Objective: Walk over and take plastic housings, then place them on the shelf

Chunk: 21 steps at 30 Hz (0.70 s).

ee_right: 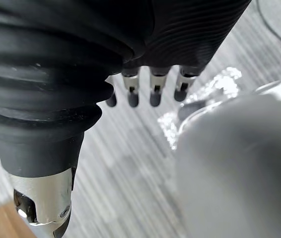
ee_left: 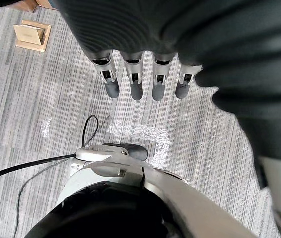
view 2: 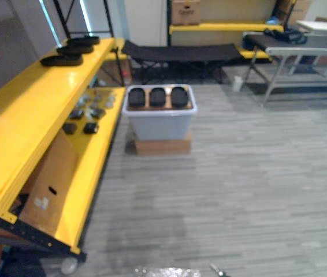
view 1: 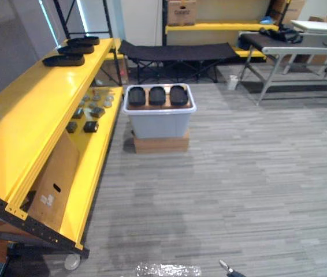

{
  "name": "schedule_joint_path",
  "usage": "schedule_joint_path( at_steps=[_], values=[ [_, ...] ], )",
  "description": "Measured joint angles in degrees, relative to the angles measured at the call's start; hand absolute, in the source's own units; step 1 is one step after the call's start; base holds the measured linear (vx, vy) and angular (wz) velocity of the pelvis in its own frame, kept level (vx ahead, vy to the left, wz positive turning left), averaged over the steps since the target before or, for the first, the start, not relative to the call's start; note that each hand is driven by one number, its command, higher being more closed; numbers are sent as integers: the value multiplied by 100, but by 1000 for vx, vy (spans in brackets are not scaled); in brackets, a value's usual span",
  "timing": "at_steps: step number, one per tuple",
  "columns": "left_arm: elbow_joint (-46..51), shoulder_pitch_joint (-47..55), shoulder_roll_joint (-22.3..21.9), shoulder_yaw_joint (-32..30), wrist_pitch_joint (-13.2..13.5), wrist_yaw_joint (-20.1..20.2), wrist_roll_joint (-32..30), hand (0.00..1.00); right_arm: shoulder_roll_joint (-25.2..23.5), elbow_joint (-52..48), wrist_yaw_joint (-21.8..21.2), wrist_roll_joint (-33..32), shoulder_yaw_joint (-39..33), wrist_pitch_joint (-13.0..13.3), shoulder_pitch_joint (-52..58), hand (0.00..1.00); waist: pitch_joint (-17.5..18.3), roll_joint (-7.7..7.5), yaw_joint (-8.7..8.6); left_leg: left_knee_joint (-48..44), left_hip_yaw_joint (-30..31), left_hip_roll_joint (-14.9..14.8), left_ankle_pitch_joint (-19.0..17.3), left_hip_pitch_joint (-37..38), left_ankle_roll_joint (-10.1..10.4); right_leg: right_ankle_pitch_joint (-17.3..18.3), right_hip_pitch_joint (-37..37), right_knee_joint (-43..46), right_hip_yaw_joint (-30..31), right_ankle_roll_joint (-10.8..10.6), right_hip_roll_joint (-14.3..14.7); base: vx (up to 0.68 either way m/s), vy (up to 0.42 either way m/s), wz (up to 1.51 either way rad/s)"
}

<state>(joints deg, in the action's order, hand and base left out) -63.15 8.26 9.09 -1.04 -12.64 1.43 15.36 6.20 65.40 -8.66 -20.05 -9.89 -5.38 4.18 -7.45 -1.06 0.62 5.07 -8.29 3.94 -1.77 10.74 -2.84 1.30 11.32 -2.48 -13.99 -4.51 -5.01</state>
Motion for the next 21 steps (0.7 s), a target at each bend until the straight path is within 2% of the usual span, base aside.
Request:
schedule_joint_path(
  at_steps=[4,9,12,21],
  values=[
    [-3,-37,21,7,-38,-5,-3,0,-5,23,15,-4,-14,-247,-67,0,-1,0,-2,-2,-16,9,0,-9,2,-15,7,-34,0,4,4,47,-4,0],
    [-92,-51,25,4,-94,-7,16,0,-41,50,29,1,-199,-430,-122,0,-4,-1,-3,-1,-30,10,-1,19,5,-15,37,-36,1,4,-1,0,0,0],
    [-102,-57,28,-14,-164,-17,56,0,-51,55,90,-1,-237,-466,-145,0,-6,-1,-4,0,-39,1,-1,24,5,-24,37,-32,1,-1,1,-41,-9,-1],
    [-107,-43,16,-47,-98,-14,57,0,-144,56,115,-164,-359,-462,-173,0,-34,-34,-1,2,-61,4,-21,13,29,-37,74,-96,16,-13,1,-31,3,-1]
  ],
)
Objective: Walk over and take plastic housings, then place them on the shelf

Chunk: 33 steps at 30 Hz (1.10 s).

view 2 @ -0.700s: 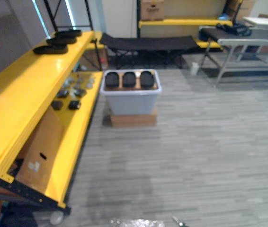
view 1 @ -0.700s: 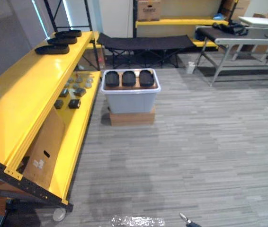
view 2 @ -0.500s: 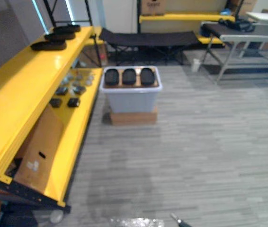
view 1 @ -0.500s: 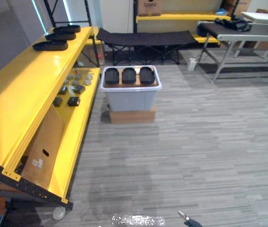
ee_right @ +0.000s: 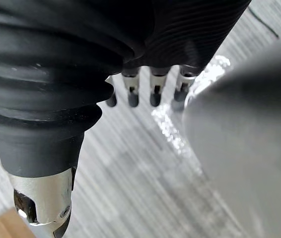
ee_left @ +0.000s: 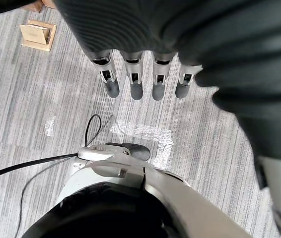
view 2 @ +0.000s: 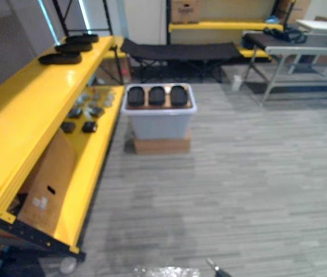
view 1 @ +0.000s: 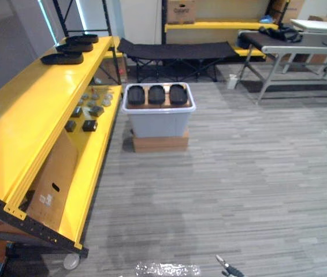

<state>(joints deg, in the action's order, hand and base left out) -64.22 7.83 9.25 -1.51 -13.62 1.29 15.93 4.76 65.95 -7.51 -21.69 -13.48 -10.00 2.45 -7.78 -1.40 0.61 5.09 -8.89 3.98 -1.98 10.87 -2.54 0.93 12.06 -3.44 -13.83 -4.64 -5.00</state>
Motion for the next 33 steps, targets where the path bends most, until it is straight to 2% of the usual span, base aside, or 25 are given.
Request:
schedule_joint_path(
  at_steps=[11,13,15,16,17,18,20,21,23,24,25,26,28,29,30,31,32,33],
  values=[
    [-12,3,-4,56,469,-49,0,0,-32,0,13,235,14,32,-53,0,-25,-14,5,-2,26,13,5,28,-10,-15,28,-10,-14,17,-1,28,-4,1],
    [-13,3,1,111,492,-58,-4,0,-37,-5,55,292,14,115,-73,0,-77,-36,9,-2,39,16,-10,10,-19,110,-81,281,-25,-54,-47,-13,29,2],
    [-2,-83,5,416,482,-66,-10,0,19,-31,168,331,17,242,-169,0,-238,87,8,-4,42,-12,-127,13,-147,446,-808,1801,0,-311,-229,-108,112,-1],
    [5,-105,7,489,479,-71,-18,0,30,-79,210,329,15,312,-168,0,-288,113,16,-7,31,-24,-120,19,-177,447,-1063,2317,12,-314,-285,-171,145,-7],
    [9,-116,44,500,477,-66,-31,0,70,-204,260,328,-7,410,-166,0,-335,70,6,-35,17,-4,-127,29,-188,446,-1484,3133,20,-311,-429,-188,157,-2],
    [12,-128,131,499,462,-76,-60,0,23,-295,251,327,8,512,-213,0,-571,-4,6,-34,10,60,-130,247,-333,363,-1885,4290,31,-125,-702,-185,139,2],
    [17,-133,198,422,406,-102,-77,0,-54,-303,221,270,-61,537,-197,0,-679,-151,8,-36,40,80,-187,434,-375,593,-2117,4844,67,-26,-811,-151,89,7],
    [14,-144,206,363,318,-113,-105,0,-72,-302,206,273,-64,622,-166,0,-677,-176,12,-38,93,36,-216,465,-356,768,-2213,4754,122,-123,-748,-163,84,20],
    [15,-198,159,194,248,-114,-223,0,-75,-302,196,272,-109,745,-151,0,-687,-154,-34,-192,231,-39,-338,340,-312,829,-2203,4001,139,-202,-593,-165,64,32],
    [24,-222,115,61,223,-114,-337,0,-66,-295,189,274,-120,797,-121,0,-690,-132,-43,-399,294,-77,-449,220,-245,807,-2192,3266,137,-207,-481,-173,23,24],
    [33,-232,85,-50,215,-115,-359,0,-68,-287,179,274,-135,851,-122,0,-697,-117,-42,-537,326,-100,-549,146,-204,664,-2189,2524,119,-135,-392,-168,10,17],
    [34,-234,75,-82,215,-116,-374,0,-69,-280,170,275,-149,878,-122,0,-702,-110,-42,-583,338,-110,-600,119,-170,496,-2186,2157,90,-110,-368,-148,-23,13],
    [62,-197,8,-334,218,-120,-534,0,-87,-245,148,344,-290,902,-86,0,-711,-108,-20,-716,355,-149,-797,224,96,-190,-2060,1088,-109,-27,-375,-36,-75,13],
    [70,-177,-18,-424,220,-124,-547,0,-86,-244,145,363,-317,902,-57,0,-712,-107,-9,-780,360,-171,-899,300,191,-279,-2000,1022,-175,11,-396,137,-157,7],
    [132,-107,-55,-510,224,-152,-561,0,-82,-244,144,449,-354,901,-36,0,-689,-95,-1,-892,364,-242,-1137,446,333,-330,-1898,1048,-193,89,-383,238,-212,4],
    [199,-68,-76,-517,240,-198,-559,0,-64,-237,140,457,-354,895,-14,0,-669,-77,11,-1101,366,-346,-1469,520,423,-373,-1867,1230,-204,141,-352,278,-249,0],
    [222,-54,-110,-519,261,-240,-539,0,-34,-222,138,459,-355,889,-7,0,-643,-23,8,-1262,357,-456,-1631,508,473,-481,-1913,1409,-211,258,-274,367,-315,-1],
    [225,-31,-204,-522,307,-254,-445,0,59,-169,141,469,-352,879,2,0,-542,171,-8,-1515,355,-769,-1856,481,699,-355,-2002,1716,-259,377,-31,394,-257,1]
  ],
)
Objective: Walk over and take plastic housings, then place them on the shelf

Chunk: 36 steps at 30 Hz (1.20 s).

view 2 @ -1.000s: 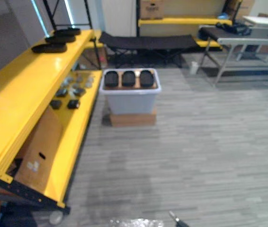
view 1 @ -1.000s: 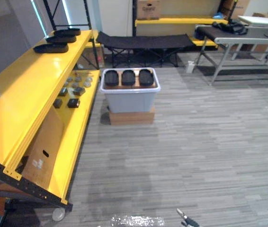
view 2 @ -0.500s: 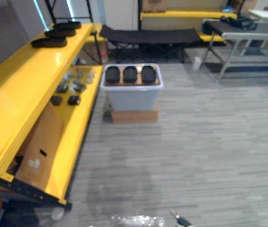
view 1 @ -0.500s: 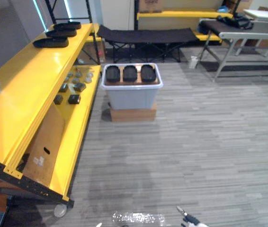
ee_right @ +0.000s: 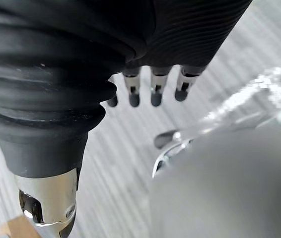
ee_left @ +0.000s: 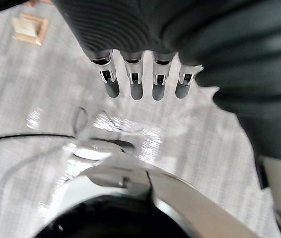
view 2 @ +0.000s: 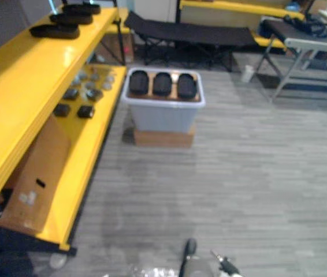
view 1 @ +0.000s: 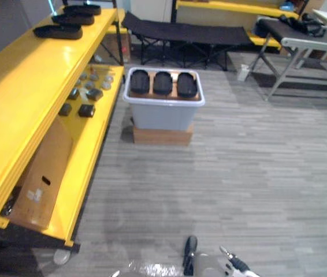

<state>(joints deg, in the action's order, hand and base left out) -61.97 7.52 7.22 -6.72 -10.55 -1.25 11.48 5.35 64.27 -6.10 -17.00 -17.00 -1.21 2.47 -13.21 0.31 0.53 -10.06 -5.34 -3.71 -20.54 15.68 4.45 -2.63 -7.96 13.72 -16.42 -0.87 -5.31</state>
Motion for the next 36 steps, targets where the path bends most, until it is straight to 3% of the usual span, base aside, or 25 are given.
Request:
schedule_joint_path(
  at_steps=[1,3,4,5,8,11,12,13,15,17,19,21,22,24,25,26,27,28,29,30,32,33,34,35,36],
  values=[
    [0,58,-34,2,14,-7,9,0,8,31,3,55,15,-4,-2,0,105,21,20,-229,22,-116,-23,-70,48,164,-5,40,-68,28,96,498,-331,-8],
    [6,31,-104,-125,22,-60,164,0,56,126,2,206,81,-15,-65,0,214,119,22,-1693,30,-376,256,-773,429,354,43,71,-80,291,288,439,-313,-21],
    [4,21,-130,-178,24,-87,198,0,88,135,-3,217,81,-14,-84,0,205,182,19,-2072,40,-436,378,-922,483,385,131,35,-81,336,324,429,-247,-14],
    [-1,27,-304,-217,41,-112,377,0,219,198,-4,276,83,-2,-84,0,167,347,17,-3214,-14,-664,413,-1292,557,400,608,-348,-81,360,488,332,-134,1],
    [11,37,-323,-222,54,-106,446,0,277,259,-4,506,85,16,-57,0,127,422,56,-4073,-19,-705,336,-1628,431,407,1269,-821,-72,370,548,275,-68,2],
    [126,41,-325,-213,104,-16,439,0,252,253,-1,608,89,87,-212,0,106,388,214,-3254,-43,-344,201,-2279,310,417,1640,-1132,0,351,400,85,47,-14],
    [205,80,-323,-210,203,17,409,0,223,228,17,607,81,121,-299,0,64,326,261,-1993,-85,-82,333,-2387,286,512,1726,-1149,22,165,247,-279,130,-9],
    [235,105,-321,-209,234,18,388,0,224,207,21,607,88,139,-300,0,57,331,267,-1402,-83,-15,513,-2390,262,585,1746,-1161,34,137,213,-367,166,-7],
    [224,217,-323,-221,301,20,374,0,176,129,96,654,286,142,-255,0,54,292,397,-688,-196,79,1415,-2240,-80,804,2015,-1291,213,-49,151,15,233,-16],
    [228,233,-253,-221,323,20,374,0,127,130,123,724,413,131,-332,0,70,198,443,-822,-287,160,1255,-2287,-297,855,2005,-1302,280,-122,56,262,208,-15],
    [232,104,-126,-225,422,-9,394,0,135,127,146,882,579,120,-436,0,-21,8,533,-1277,-352,260,819,-2339,-534,1070,1983,-914,384,-343,-100,298,194,-10],
    [232,80,-85,-224,424,-39,392,0,127,114,265,906,614,147,-391,0,35,-127,552,-1266,-413,374,630,-2164,-667,1352,1763,-139,477,-512,-282,336,165,-8],
    [237,87,-70,-221,430,-40,387,0,118,14,402,845,655,227,-387,0,58,-167,547,-1108,-484,442,522,-1863,-760,1534,1182,1550,678,-761,-492,394,163,-13],
    [277,105,-14,-211,481,-105,374,0,50,-31,619,836,715,381,-341,0,70,-231,483,-810,-474,564,495,-1316,-829,1385,542,3503,666,-1122,-806,399,66,2],
    [295,103,-9,-207,492,-125,373,0,43,-29,673,836,713,399,-309,0,69,-252,481,-700,-468,590,477,-1089,-852,1445,447,3864,539,-995,-891,290,-68,4],
    [308,73,-3,-159,538,-190,382,0,46,-21,764,841,709,454,-253,0,83,-263,479,-448,-439,594,468,-700,-865,1675,276,4160,227,-615,-997,99,-134,14],
    [336,23,-10,-99,615,-231,452,0,44,-21,816,867,710,537,-256,0,88,-208,399,-270,-355,486,467,-472,-861,1885,90,3840,-80,-279,-893,11,-133,26],
    [344,-16,-30,-99,667,-232,474,0,44,-26,843,891,709,575,-278,0,81,-161,335,-230,-303,390,463,-414,-850,1932,-13,3491,-196,-195,-769,-141,-108,47],
    [361,-133,-50,-97,701,-224,598,0,43,-65,867,963,697,656,-285,0,35,-65,254,-256,-202,199,453,-369,-824,1919,-173,2573,-241,-180,-458,-78,-96,63],
    [429,-209,-89,-94,720,-208,633,0,42,-86,866,1024,696,718,-243,0,41,-40,153,-256,-11,83,451,-376,-738,1669,-310,1541,-127,-240,-252,110,-153,90],
    [459,-359,-97,-16,771,-198,662,0,49,-85,871,1087,618,728,-129,0,64,-85,83,-272,284,10,351,-351,-528,848,-410,165,369,-294,-146,365,-219,100],
    [458,-399,-69,90,793,-202,664,0,23,-78,871,1091,585,720,21,0,113,-253,56,-322,530,52,99,-249,-214,-56,-357,-596,861,-432,-197,326,-227,79],
    [453,-397,-57,88,790,-206,664,0,14,-76,870,1091,584,720,38,0,137,-311,56,-353,581,53,41,-225,-172,-372,-347,-606,910,-451,-206,410,-307,70],
    [331,-460,-191,86,726,-244,664,0,97,-17,867,1081,449,711,36,0,66,21,89,-466,705,-242,-152,-71,-89,-504,-281,-214,805,-333,26,298,-271,29],
    [318,-444,-314,70,664,-251,667,0,176,-12,870,1085,397,719,-17,0,86,93,86,-568,810,-361,-91,-76,7,-139,-293,15,788,-243,116,340,-282,21]
  ],
)
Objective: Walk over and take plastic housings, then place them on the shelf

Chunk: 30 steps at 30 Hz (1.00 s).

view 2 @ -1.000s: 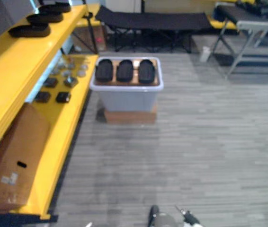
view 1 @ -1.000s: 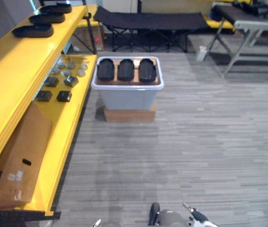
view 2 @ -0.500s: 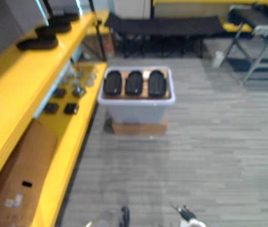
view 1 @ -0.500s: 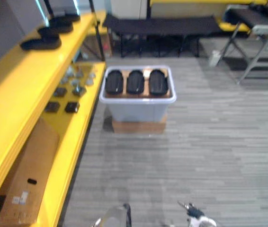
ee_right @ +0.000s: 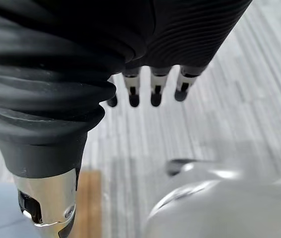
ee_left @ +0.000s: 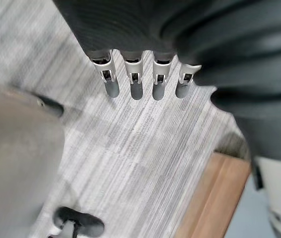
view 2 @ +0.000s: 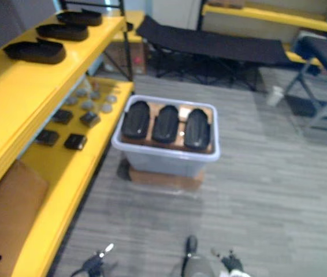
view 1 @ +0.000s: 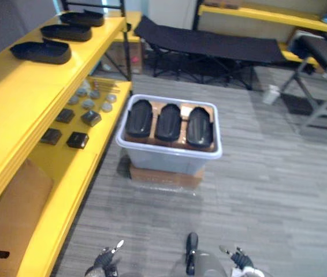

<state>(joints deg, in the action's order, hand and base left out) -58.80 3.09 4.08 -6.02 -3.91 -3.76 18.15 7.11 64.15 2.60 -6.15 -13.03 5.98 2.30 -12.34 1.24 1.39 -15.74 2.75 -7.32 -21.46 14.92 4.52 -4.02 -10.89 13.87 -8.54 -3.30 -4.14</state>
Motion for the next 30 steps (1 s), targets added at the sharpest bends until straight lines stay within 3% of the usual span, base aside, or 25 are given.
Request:
schedule_joint_path(
  at_steps=[2,5,8,9,10,11,12,13,14,15,16,18,24,27,28,30],
  values=[
    [-53,-50,-85,1,-18,-47,-3,0,30,1,0,-33,-36,-17,-108,0,39,110,-5,-109,38,-121,228,8,102,305,-4,276,-105,106,69,243,-221,12],
    [-85,-89,-92,-15,-37,-120,9,0,-90,1,0,-298,-20,-69,-153,0,87,40,20,-578,94,-122,684,-183,280,518,103,286,-127,183,101,165,-198,2],
    [-100,-71,-128,-77,-41,-168,140,0,-76,47,0,-427,-21,-157,-45,0,103,106,34,-2426,89,-209,1588,-1030,761,580,672,-303,-137,293,262,71,-138,-2],
    [-106,-70,-123,-207,-37,-165,176,0,-80,46,0,-411,-22,-154,14,0,89,115,92,-3278,-7,-339,1556,-1433,728,585,929,-563,-123,332,303,-14,-45,-5],
    [-86,-75,-177,-282,-32,-161,209,0,-50,49,4,-405,-38,-153,57,0,75,181,90,-3670,-223,-429,1119,-1750,551,592,1206,-734,-143,341,319,-52,-14,-4],
    [-73,-77,-182,-285,-31,-155,214,0,-33,49,2,-405,-40,-143,90,0,75,190,85,-3662,-355,-426,946,-1878,479,593,1319,-807,-142,337,298,-147,75,-9],
    [-33,-75,-185,-282,-21,-117,210,0,-34,50,4,-407,-41,-126,109,0,76,190,102,-3259,-643,-361,723,-2033,380,551,1459,-925,-121,265,215,-307,117,-21],
    [-29,-75,-181,-276,-14,-75,199,0,-57,40,6,-410,-37,-99,92,0,77,179,94,-2296,-874,-246,689,-2070,337,537,1538,-997,-74,170,120,-392,119,-25],
    [-32,-73,-183,-264,-3,-58,185,0,-54,31,11,-411,-35,-70,84,0,85,195,84,-1648,-943,-185,761,-2064,321,547,1544,-1024,-59,115,90,-481,141,-18],
    [-38,-76,-198,-232,10,-25,166,0,-12,2,27,-419,-37,-13,78,0,119,274,83,-581,-1010,-141,998,-2041,83,579,1529,-1073,-13,2,103,-254,140,-12],
    [-66,-89,-168,-258,17,5,163,0,-67,1,53,-413,-22,-3,48,0,137,223,92,-411,-1073,-39,1048,-1951,69,566,1536,-1118,38,-58,37,-53,169,-13],
    [-94,-101,10,-163,31,55,153,0,-201,-20,54,-367,-16,28,-4,0,223,-100,56,299,-1182,358,1327,-1756,-104,469,1514,-1320,49,-210,-267,212,131,3],
    [-68,-139,50,269,307,55,127,0,-146,-85,-65,-378,116,107,-18,0,197,-128,31,727,-968,668,1383,-1364,-166,537,1860,-1317,-309,-334,-502,174,59,26],
    [32,-142,103,433,376,48,202,0,-250,-187,-286,-240,379,385,-49,0,145,-215,31,717,-817,724,1289,-1272,-301,852,1838,-809,-558,-393,-608,80,13,26],
    [68,-141,131,500,364,47,186,0,-293,-347,-405,-228,690,596,-33,0,116,-272,33,722,-789,740,1277,-1270,-321,963,1660,-380,-565,-473,-687,13,40,23],
    [91,-89,143,507,294,27,133,0,-282,-1067,-574,-215,1461,878,38,0,107,-238,48,742,-776,652,1263,-1296,-344,971,1186,528,-558,-488,-721,-67,44,6]
  ],
)
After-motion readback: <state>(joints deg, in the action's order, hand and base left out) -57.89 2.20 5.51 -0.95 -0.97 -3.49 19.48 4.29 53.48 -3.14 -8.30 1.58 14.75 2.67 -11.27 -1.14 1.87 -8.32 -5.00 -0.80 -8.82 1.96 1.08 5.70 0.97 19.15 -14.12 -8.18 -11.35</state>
